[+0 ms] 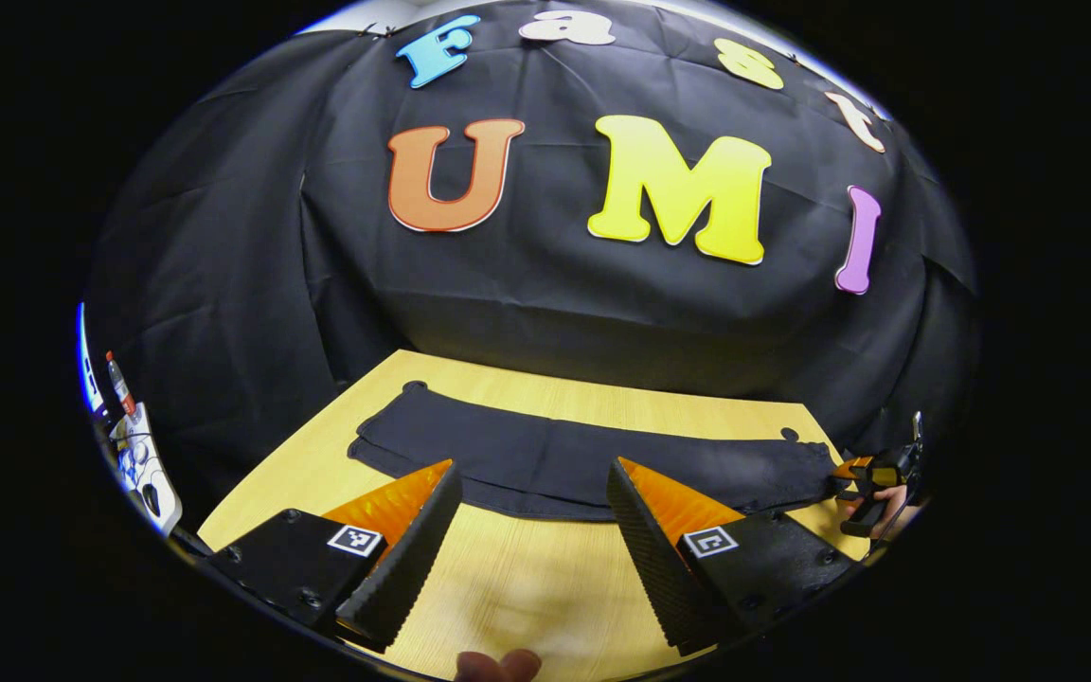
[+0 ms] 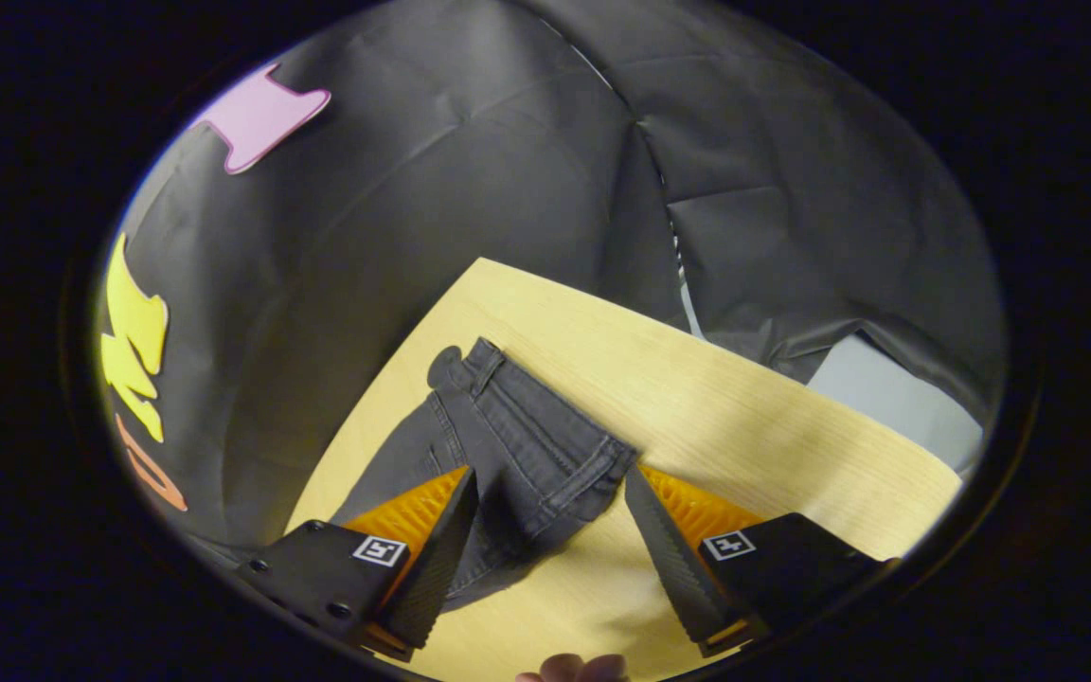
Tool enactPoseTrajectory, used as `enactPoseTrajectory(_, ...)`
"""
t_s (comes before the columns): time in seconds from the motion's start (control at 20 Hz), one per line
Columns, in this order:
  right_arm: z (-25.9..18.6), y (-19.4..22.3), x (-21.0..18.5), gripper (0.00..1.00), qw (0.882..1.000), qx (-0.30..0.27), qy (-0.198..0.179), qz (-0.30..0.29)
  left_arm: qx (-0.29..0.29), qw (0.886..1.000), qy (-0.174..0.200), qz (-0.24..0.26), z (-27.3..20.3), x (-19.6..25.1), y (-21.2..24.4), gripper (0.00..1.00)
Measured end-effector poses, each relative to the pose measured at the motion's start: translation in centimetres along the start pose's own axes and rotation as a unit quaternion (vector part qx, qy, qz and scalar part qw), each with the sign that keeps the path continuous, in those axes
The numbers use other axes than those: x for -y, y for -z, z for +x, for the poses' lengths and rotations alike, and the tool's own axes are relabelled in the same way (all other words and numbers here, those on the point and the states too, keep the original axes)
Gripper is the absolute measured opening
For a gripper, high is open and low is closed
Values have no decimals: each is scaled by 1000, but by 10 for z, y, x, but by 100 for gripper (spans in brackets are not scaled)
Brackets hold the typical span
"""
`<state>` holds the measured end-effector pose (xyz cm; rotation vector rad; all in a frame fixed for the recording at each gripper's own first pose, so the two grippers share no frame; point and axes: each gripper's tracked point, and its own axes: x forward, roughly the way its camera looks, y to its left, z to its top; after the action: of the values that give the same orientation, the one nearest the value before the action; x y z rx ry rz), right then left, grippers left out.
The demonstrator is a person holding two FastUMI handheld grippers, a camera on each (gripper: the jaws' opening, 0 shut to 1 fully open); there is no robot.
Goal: Grasp the waist and the cuffs of the jeans and fold them to make the two legs overlap; first hold the waist and fold one-third of the jeans toward the cuffs, then hold the cuffs and fold the remaining one-third in the same direction to finish folding.
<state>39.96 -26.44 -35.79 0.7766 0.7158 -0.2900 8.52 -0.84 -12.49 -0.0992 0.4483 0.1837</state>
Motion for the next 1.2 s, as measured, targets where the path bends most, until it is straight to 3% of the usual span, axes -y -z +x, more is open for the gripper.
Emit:
enactPoseTrajectory(0.1,2,2,-1,98,1000,6,9,-15,-1,1000,-8,-6,-1,-6,0,99)
enactPoseTrajectory(0.25,7,1,6,87,996,16,42,-74,-4,1000,-17,-7,-4,-13,1,99)
enactPoseTrajectory(0.35,10,4,1,70,994,22,46,-99,-8,1000,-22,-5,-4,-20,4,99)
enactPoseTrajectory(0.55,-1,-12,-10,18,986,44,61,-147,-7,999,-34,-11,-10,-38,3,99)
enactPoseTrajectory(0.7,-37,-35,-50,18,978,79,30,-191,0,999,-46,-23,-10,-59,2,99)
enactPoseTrajectory(0.8,-71,-43,-93,18,964,109,2,-245,7,998,-50,-32,-10,-71,0,99)
enactPoseTrajectory(0.9,-113,-37,-149,18,939,141,-34,-311,19,998,-50,-38,-9,-81,-3,99)
enactPoseTrajectory(1.1,-202,19,-255,18,884,173,-125,-417,37,995,-58,-73,-9,-121,-6,99)
enactPoseTrajectory(1.15,-223,39,-275,13,873,171,-146,-434,39,994,-64,-82,-11,-133,-5,99)
enactPoseTrajectory(1.2,-246,45,-289,17,863,167,-162,-448,41,992,-73,-89,-12,-147,-4,99)
